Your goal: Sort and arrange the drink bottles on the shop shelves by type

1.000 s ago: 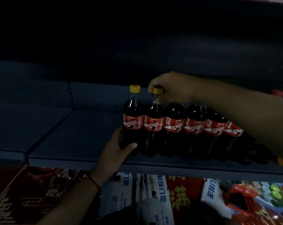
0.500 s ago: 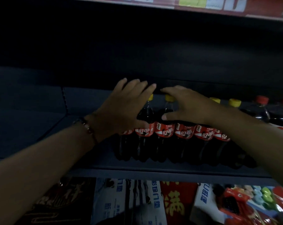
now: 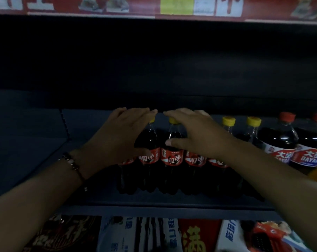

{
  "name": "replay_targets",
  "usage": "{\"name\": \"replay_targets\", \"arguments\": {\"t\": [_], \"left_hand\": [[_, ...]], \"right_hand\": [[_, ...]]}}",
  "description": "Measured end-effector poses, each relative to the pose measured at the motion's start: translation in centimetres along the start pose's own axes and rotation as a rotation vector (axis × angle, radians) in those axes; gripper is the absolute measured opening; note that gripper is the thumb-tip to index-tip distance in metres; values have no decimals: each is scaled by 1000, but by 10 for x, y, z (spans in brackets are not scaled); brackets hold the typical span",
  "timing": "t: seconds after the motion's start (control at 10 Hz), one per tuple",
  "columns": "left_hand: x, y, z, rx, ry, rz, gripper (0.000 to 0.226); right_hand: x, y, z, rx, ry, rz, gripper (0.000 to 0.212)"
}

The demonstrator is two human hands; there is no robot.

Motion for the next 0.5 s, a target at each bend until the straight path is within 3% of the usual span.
{"name": "replay_targets", "arguments": {"t": [0.1,0.2,0.4,0.5], "left_hand": [[4,4,-9,66,112,21,90],[11,5,-26,58,226,-25,68],[41,5,-76,-10,508,-248,44],[52,-9,-108,-124,718,-421,36]], "right_hand": [[7,5,-8,51,-323,21,61],[16,7,-13,2,-639,95,45],[13,22,-48,-134,-895,235,39],[6,36,-84,-256,-944,350,40]]}}
Point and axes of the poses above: each hand's wrist, its own y-axis away from the middle knuckle, its own z-axis out of the palm, x = y × z, the point moved 10 cm from there along -y, towards the middle knuckle, and after that the axes turned 5 degrees about -z, right-handed, at the moved point
